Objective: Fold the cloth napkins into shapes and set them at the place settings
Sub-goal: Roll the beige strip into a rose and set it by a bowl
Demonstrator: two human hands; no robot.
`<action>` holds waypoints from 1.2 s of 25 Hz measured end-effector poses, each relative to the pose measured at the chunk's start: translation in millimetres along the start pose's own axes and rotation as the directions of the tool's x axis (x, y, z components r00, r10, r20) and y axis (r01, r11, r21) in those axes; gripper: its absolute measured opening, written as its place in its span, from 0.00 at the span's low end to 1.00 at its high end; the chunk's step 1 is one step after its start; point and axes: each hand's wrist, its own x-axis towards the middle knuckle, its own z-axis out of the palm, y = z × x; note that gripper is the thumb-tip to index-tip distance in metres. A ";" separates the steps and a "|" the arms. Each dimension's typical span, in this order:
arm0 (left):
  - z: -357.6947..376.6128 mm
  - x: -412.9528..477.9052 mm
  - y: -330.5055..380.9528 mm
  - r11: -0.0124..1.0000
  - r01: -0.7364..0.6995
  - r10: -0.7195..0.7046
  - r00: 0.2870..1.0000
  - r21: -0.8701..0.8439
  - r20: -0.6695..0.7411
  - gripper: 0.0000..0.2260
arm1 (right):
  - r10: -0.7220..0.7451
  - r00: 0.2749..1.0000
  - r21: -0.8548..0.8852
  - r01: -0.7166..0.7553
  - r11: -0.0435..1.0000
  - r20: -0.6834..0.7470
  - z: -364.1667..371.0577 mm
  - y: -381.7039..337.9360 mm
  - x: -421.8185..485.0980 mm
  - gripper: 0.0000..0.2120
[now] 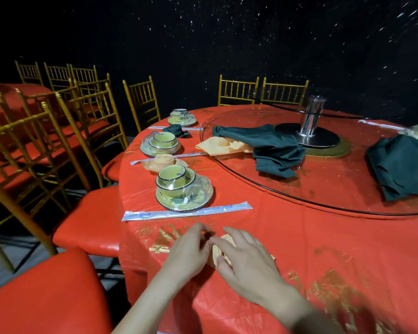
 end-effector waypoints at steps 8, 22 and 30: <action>3.9 -5.9 -7.3 0.994 -0.096 0.105 0.979 0.059 -0.172 0.14 | -0.054 0.997 -0.043 0.052 0.998 -0.048 16.4 6.9 -7.4 0.21; 1.2 41.0 10.4 0.963 0.270 -0.262 0.925 0.007 0.276 0.03 | -0.061 0.997 0.040 0.063 0.997 -0.048 13.2 2.6 -8.7 0.33; 1.4 2.4 3.3 1.000 0.026 -0.024 0.994 0.016 -0.104 0.13 | -0.062 0.995 -0.022 0.061 0.998 -0.078 19.1 4.1 -2.5 0.31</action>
